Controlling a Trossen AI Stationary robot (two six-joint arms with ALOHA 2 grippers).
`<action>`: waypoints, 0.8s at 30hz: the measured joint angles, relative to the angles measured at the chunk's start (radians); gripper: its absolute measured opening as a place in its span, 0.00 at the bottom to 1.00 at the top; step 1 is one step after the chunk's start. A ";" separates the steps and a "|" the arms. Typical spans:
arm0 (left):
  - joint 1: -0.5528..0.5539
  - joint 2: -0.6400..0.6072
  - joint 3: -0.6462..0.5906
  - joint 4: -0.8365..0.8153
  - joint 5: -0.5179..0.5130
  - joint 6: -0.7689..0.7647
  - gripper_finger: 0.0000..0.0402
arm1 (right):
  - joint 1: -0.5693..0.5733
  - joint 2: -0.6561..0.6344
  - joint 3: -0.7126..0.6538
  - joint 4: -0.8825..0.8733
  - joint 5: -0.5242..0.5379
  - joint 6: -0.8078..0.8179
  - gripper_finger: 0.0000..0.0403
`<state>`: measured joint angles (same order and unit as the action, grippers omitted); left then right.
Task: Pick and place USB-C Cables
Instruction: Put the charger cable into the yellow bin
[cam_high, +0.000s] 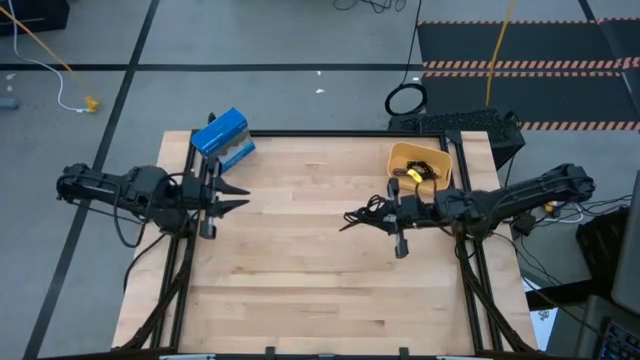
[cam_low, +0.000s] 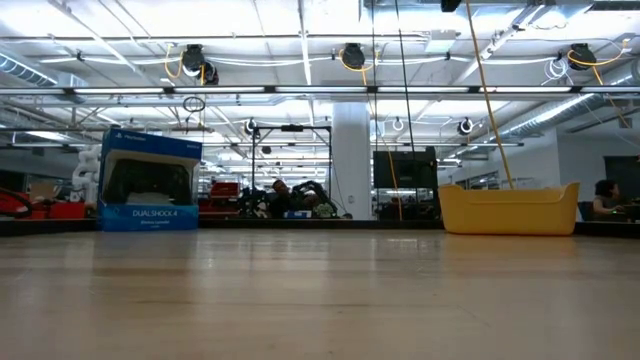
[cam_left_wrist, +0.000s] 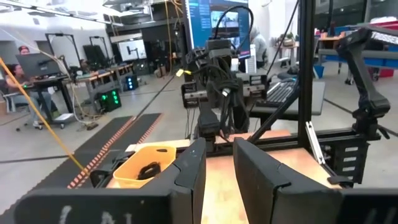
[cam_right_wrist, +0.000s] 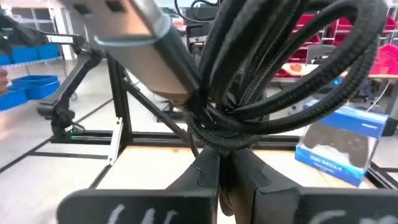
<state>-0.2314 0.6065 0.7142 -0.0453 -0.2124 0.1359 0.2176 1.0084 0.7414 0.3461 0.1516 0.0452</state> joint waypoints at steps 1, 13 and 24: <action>0.000 -0.001 -0.005 -0.001 0.000 0.000 0.21 | 0.000 -0.024 0.000 -0.029 0.000 0.000 0.01; 0.001 0.034 -0.006 0.022 0.000 0.013 0.21 | 0.000 -0.346 0.000 -0.395 0.000 0.025 0.01; 0.001 0.035 -0.006 0.032 0.001 -0.016 0.21 | 0.000 -0.531 0.001 -0.647 0.002 0.073 0.01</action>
<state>-0.2306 0.6415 0.7082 -0.0132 -0.2115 0.1200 0.2176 0.4775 0.7422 -0.3010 0.1532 0.1183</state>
